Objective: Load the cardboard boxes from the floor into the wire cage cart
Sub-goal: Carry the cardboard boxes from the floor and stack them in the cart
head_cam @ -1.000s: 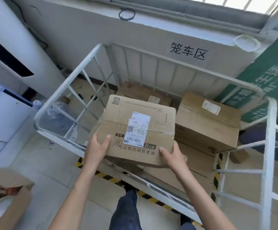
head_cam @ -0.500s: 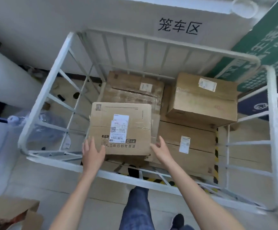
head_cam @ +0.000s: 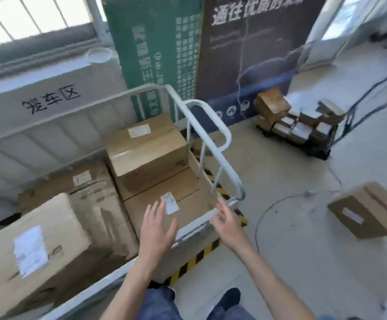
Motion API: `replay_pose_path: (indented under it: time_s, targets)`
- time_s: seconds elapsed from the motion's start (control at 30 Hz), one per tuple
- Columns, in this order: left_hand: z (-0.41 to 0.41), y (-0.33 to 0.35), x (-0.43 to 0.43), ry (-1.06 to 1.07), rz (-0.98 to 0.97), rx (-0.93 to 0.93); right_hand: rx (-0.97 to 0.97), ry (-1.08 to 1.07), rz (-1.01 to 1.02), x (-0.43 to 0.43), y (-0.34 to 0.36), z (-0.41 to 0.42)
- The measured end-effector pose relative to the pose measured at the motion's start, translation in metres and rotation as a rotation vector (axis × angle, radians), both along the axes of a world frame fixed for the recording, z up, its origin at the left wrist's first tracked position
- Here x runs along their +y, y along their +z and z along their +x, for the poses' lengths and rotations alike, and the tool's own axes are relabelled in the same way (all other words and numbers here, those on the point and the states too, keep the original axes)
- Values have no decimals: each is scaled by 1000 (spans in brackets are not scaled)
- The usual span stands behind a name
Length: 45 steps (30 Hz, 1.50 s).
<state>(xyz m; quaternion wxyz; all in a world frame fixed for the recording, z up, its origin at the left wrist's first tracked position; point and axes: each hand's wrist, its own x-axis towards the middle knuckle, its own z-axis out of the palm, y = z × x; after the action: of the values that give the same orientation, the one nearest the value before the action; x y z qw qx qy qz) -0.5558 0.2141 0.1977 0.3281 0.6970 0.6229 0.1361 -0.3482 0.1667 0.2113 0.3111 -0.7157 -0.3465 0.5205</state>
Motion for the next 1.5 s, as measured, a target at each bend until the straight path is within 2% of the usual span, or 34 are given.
replay_pose_path:
  time_s: [0.13, 0.27, 0.47, 0.83, 1.03, 1.3, 1.5]
  targets:
    - [130, 6, -69, -159, -139, -146, -38, -312, 5, -105, 6, 115]
    - [239, 4, -124, -514, -259, -87, -116, -636, 1, -204, 4, 208]
    - [348, 17, -116, -746, -206, -81, -149, -934, -9, -270, 4, 285]
    - [553, 5, -31, -883, -269, -128, -83, -1085, -30, -198, -9, 420]
    - [655, 10, -13, -1008, -322, -88, -76, -1209, -4, -167, 1, 498]
    - [752, -14, -9, -1085, -402, 60, 78, -1305, -78, -180, -29, 583]
    - [871, -54, -29, -1064, -451, 166, 142, -1348, -77, -215, -69, 699]
